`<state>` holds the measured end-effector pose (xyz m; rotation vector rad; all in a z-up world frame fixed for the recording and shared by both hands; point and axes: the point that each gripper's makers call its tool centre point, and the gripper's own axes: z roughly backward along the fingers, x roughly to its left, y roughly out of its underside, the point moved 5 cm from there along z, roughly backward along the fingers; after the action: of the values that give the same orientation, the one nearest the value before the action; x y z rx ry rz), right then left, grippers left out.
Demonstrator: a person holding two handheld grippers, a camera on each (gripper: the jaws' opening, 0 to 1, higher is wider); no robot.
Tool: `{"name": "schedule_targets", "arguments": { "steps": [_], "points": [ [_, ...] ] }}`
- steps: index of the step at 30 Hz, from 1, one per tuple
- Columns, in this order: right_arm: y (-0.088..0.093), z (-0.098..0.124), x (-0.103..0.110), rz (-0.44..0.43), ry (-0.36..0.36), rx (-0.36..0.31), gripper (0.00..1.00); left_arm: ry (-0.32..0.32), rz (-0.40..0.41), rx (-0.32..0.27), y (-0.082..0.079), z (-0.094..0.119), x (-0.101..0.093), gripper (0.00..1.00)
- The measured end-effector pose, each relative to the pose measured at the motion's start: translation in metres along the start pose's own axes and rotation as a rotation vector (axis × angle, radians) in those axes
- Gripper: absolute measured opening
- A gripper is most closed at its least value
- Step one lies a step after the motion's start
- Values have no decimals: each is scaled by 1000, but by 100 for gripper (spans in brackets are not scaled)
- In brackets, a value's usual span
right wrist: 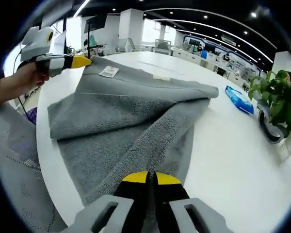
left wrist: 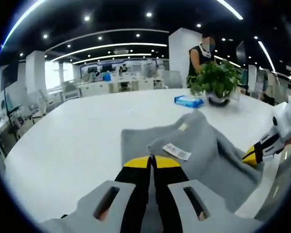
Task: Open the folded towel by lifting each exposed corner and separating the folded layers until the towel lies flat within the target outline without major curled edges
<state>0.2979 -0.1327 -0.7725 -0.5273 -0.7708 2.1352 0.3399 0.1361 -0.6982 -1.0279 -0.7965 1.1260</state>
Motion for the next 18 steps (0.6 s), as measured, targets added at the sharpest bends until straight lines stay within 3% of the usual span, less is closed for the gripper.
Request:
{"name": "schedule_targets", "arguments": {
  "steps": [7,11,18],
  "points": [
    [4,2,-13,-17,54,14,0,-59,58,26,7,2,15,2],
    [6,3,-19,-28,86,18,0,-102,43,71,13,3,20,2],
    [7,4,-23,-35,98,11,1,-137,62,80,16,6,29,2]
  ]
}}
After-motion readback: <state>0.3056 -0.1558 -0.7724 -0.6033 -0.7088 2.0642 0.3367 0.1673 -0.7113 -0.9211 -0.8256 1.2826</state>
